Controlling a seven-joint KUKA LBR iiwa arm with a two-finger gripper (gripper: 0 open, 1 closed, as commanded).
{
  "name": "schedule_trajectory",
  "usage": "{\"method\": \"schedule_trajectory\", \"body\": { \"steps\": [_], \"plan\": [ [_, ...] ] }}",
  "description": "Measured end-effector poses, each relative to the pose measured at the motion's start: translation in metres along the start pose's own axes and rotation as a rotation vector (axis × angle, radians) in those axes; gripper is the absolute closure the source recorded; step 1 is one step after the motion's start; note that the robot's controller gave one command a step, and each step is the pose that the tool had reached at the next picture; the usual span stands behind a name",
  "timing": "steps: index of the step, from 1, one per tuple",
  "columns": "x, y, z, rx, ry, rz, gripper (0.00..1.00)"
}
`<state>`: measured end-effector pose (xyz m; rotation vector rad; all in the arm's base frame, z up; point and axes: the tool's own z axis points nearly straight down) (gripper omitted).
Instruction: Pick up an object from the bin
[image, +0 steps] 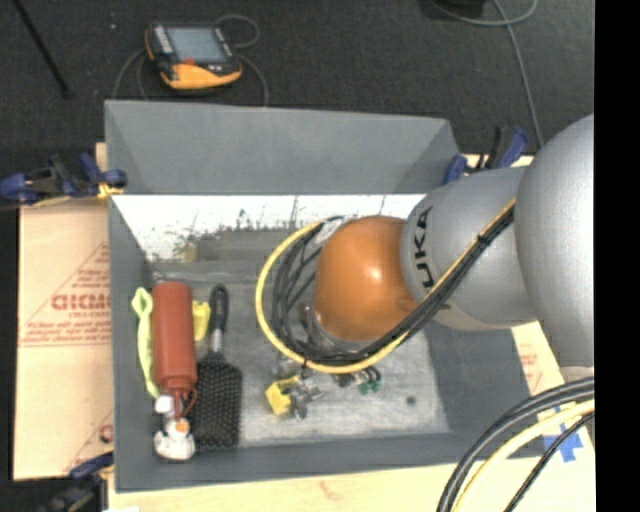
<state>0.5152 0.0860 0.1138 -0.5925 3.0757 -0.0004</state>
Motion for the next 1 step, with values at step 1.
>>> {"method": "schedule_trajectory", "body": {
  "steps": [1],
  "plan": [
    [0.0, 0.0, 0.0, 0.0, 0.0, 0.0, 1.0]
  ]
}}
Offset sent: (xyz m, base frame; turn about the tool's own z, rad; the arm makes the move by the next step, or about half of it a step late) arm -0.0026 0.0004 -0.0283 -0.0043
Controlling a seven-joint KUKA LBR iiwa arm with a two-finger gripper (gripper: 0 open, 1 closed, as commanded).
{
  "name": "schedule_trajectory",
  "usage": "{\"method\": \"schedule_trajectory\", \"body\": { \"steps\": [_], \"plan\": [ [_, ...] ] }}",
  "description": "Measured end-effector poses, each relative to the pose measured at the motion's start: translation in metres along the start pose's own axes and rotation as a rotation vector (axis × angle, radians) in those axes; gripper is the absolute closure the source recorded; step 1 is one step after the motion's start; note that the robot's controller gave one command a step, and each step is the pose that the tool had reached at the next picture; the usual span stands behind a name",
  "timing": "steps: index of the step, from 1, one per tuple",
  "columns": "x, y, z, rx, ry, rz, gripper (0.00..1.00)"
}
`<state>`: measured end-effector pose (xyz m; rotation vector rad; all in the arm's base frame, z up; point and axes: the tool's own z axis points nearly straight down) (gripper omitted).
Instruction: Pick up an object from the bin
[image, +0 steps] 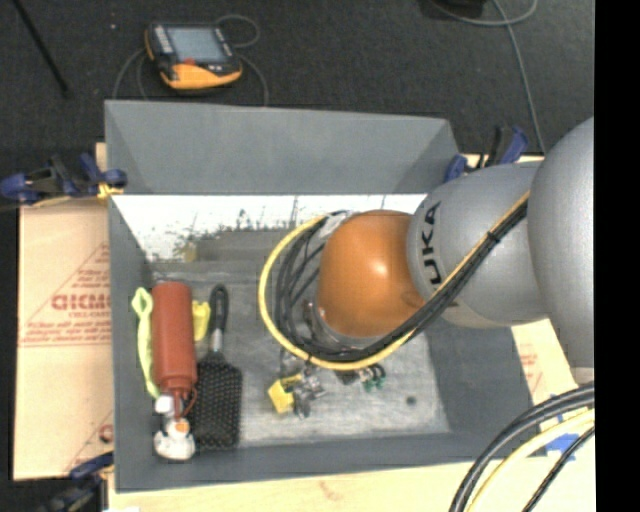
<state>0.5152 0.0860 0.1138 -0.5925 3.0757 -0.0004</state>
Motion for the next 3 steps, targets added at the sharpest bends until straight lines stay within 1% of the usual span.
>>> {"method": "schedule_trajectory", "body": {
  "steps": [2, 3],
  "plan": [
    [0.0002, 0.0001, 0.002, 0.0, 0.001, 0.0, 1.0],
    [0.0024, 0.0006, 0.0012, -0.002, 0.008, 0.001, 1.0]
  ]
}}
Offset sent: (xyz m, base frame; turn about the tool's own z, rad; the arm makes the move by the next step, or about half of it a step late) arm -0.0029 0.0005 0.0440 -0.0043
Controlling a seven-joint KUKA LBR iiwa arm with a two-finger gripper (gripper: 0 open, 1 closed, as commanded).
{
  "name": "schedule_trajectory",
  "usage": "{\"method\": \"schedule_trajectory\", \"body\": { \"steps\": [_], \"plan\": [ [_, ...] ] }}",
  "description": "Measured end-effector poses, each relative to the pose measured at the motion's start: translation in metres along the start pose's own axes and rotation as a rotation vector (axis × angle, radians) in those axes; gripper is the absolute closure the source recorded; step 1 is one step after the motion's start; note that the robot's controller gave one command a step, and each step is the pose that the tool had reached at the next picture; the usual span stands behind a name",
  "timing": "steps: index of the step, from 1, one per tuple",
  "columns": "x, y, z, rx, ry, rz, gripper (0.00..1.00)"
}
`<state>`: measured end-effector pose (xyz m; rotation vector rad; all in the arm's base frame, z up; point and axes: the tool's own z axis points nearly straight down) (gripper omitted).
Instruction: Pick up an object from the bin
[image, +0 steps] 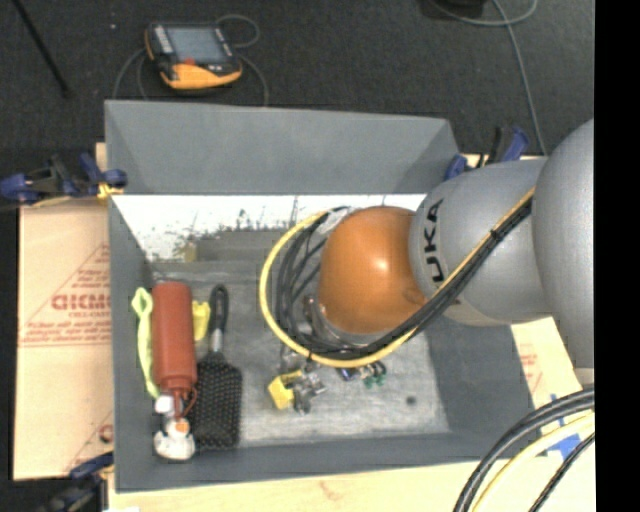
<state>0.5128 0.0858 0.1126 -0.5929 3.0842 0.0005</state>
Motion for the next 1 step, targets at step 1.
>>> {"method": "schedule_trajectory", "body": {
  "steps": [1],
  "plan": [
    [0.0003, -0.0001, -0.0079, 0.0, 0.003, 0.001, 1.0]
  ]
}}
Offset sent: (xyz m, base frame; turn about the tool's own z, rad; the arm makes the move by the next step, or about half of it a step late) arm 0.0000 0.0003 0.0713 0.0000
